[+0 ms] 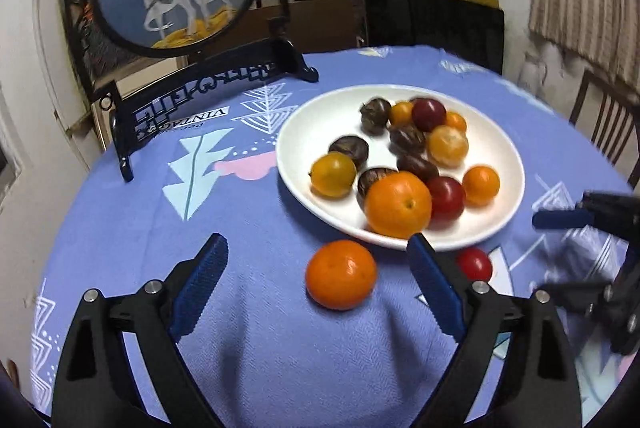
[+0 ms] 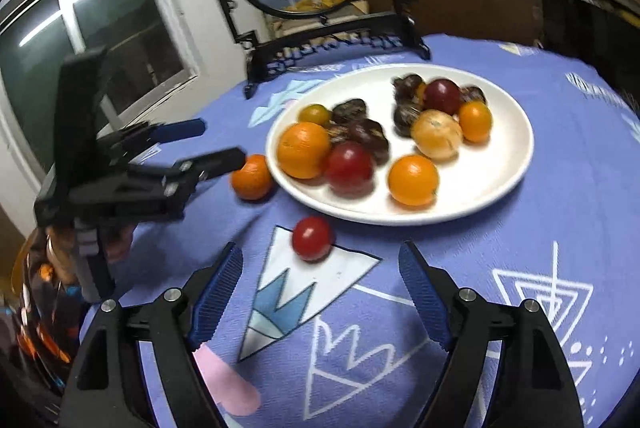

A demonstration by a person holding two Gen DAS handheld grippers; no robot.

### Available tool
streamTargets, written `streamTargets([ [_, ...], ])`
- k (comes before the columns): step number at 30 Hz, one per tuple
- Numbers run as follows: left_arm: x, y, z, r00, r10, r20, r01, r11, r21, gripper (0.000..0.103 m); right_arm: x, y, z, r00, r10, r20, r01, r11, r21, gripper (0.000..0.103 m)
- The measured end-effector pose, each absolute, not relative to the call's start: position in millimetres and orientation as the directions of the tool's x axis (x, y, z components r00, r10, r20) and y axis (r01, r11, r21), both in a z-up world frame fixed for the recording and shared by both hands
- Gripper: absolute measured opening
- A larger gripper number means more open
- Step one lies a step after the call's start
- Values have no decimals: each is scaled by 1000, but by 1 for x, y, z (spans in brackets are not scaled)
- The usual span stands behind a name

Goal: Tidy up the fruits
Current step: 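Move both grippers back to the last orange and red tomato on the cloth, then grasp the orange with the left gripper while the right grasps the red tomato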

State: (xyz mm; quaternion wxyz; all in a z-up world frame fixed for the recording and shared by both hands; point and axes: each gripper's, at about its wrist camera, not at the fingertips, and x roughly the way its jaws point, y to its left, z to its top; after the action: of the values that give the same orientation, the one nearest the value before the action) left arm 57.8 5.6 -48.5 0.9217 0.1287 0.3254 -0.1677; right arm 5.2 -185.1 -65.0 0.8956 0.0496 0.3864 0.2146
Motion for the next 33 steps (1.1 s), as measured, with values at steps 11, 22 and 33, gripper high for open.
streamTargets([
  [11,67,2,-67,705,-179,-686,396,902,171,88,6,-185,-68,602,412,-684,-334,908,252,85],
  [22,83,0,-81,658,-169,-734,380,916,130,83,4,-179,-69,589,420,-690,-361,901,240,85],
  [33,75,0,-75,639,-239,-731,425,902,76,44,10,-175,-75,558,427,-711,-353,898,263,85],
])
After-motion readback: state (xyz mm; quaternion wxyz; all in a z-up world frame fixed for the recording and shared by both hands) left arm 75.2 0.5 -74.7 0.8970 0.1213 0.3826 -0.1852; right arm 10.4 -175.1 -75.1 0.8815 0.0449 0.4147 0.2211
